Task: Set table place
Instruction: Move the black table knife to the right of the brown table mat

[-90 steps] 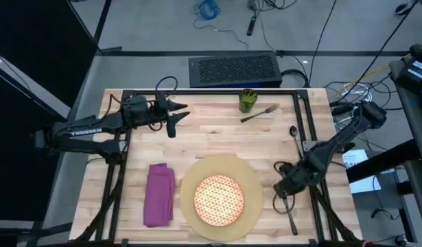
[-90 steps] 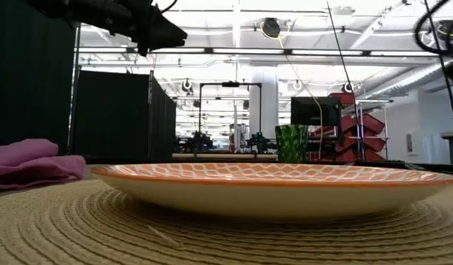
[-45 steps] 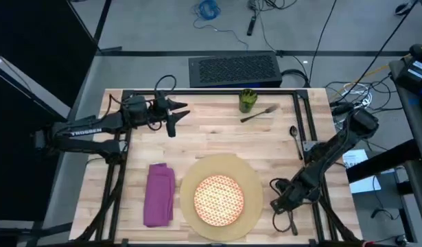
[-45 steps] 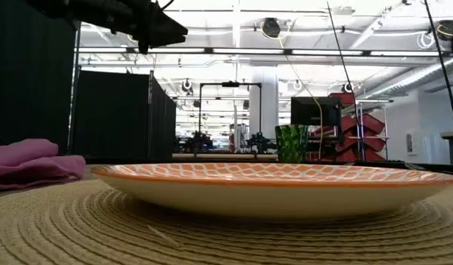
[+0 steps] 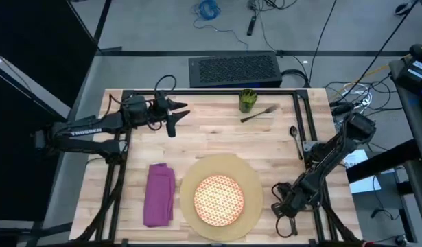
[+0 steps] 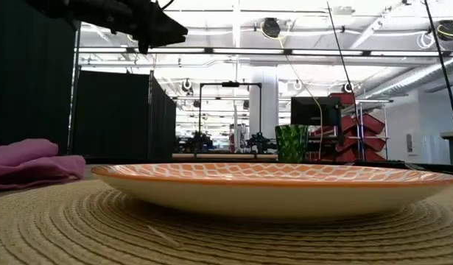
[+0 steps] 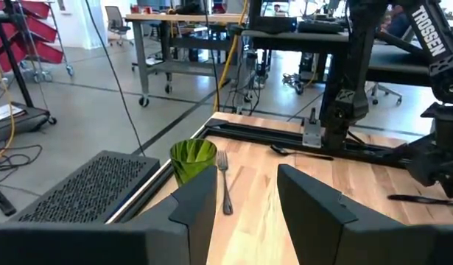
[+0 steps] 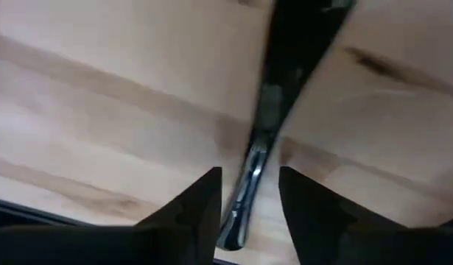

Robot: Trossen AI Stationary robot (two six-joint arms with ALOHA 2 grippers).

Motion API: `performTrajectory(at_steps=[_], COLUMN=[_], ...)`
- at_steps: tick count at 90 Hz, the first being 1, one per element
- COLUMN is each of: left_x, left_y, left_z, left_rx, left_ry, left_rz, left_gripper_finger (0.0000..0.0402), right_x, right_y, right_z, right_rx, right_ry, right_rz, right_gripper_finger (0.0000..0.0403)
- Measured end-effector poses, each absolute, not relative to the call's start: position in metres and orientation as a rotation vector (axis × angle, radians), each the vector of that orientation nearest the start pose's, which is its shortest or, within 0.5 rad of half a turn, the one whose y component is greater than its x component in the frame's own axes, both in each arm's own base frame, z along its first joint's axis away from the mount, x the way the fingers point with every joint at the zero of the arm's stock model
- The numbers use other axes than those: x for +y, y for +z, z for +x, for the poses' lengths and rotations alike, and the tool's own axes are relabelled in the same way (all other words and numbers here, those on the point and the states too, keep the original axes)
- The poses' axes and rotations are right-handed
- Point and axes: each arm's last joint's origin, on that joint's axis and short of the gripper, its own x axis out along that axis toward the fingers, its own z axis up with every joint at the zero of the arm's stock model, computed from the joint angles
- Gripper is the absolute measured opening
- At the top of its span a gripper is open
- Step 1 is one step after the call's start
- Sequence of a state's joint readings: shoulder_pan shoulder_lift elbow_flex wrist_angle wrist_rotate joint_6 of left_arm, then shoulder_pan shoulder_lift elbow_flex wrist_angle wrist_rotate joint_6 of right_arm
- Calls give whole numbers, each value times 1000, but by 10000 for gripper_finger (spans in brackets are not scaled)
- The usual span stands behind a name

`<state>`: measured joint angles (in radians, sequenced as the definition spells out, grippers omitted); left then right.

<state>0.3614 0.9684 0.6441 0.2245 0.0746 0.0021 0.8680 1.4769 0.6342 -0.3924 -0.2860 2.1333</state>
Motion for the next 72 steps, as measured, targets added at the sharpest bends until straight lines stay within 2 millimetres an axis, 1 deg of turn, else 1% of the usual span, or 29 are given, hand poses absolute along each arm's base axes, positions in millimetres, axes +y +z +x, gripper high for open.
performTrajectory(at_steps=[12,39,61,72], left_x=[75,75,75,75], left_y=[290,290,290,290], left_z=[205,205,205,205], left_rx=[98,97,98,98], left_ry=[287,286,286,286], left_rz=[-19,-19,-16,-16], left_gripper_finger=[132,132,132,132], right_x=[184,182,180,176], right_y=[133,133,133,133], right_z=[145,144,146,153], right_rx=[1608,1613,1599,1540], right_ry=[-671,-703,-726,-733], right_rz=[1264,1257,1281,1306], right_gripper_finger=[109,35,30,21])
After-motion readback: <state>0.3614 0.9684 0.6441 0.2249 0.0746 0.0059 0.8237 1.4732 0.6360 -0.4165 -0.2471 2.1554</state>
